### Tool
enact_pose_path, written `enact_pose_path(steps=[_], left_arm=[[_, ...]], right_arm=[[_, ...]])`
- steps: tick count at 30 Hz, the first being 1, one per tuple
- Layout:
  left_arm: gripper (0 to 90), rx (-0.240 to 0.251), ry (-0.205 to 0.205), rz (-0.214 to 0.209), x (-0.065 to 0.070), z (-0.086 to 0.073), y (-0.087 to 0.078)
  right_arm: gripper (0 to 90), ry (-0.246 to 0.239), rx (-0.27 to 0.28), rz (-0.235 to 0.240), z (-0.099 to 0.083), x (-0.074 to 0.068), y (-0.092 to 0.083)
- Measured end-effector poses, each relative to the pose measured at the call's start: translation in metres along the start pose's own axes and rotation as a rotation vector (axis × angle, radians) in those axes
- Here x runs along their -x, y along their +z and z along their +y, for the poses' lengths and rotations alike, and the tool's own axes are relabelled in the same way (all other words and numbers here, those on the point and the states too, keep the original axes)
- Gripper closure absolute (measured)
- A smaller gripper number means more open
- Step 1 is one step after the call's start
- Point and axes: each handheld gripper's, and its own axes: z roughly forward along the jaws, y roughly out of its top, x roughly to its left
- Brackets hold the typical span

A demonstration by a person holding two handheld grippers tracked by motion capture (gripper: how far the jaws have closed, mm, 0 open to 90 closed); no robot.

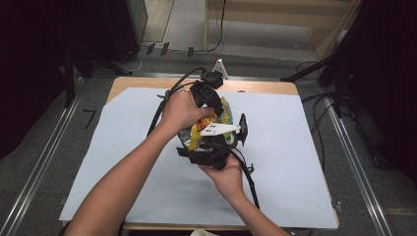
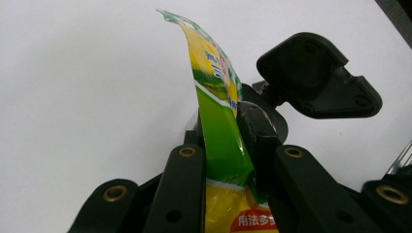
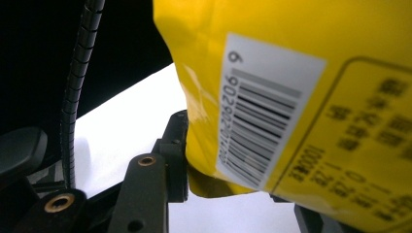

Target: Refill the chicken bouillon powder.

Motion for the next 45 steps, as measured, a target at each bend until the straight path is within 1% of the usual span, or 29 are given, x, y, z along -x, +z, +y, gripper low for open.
enact_pose_path(steps=[4,7,11,12,17,19,22,28,32,45], left_arm=[[81.3,-0.006,-0.004,0.002,-0.001,0.000,0.002],[81.3,0.001,-0.004,-0.001,0.000,0.000,0.001],[81.3,0.002,-0.003,0.000,0.000,0.000,0.001],[81.3,-0.002,0.001,0.002,-0.001,0.000,0.001],[81.1,0.000,-0.002,0.002,-0.003,-0.002,0.000],[81.0,0.005,-0.009,0.004,-0.004,-0.003,-0.001],[80.8,0.004,-0.019,-0.004,-0.007,-0.004,-0.002],[80.5,0.001,-0.025,-0.005,-0.010,-0.006,0.000],[80.3,-0.001,-0.028,-0.006,-0.010,-0.006,0.000],[80.3,-0.016,-0.017,-0.001,-0.007,-0.005,0.000]], right_arm=[[61.6,0.004,-0.002,0.004,-0.001,0.001,0.000],[61.6,0.006,-0.001,0.005,-0.001,0.001,-0.001],[61.6,0.001,-0.001,0.001,-0.001,0.002,-0.001],[61.6,0.006,-0.004,0.002,-0.001,0.002,-0.001],[61.6,-0.001,-0.004,0.007,-0.001,0.001,0.001],[61.6,-0.006,-0.003,0.009,-0.001,0.001,0.001],[61.6,-0.007,-0.004,0.013,-0.001,0.001,0.002],[61.6,-0.004,-0.008,0.020,-0.001,0.000,0.004],[61.6,0.010,-0.002,0.028,0.000,0.000,0.004],[61.5,0.018,0.000,0.029,0.000,-0.002,0.003]])
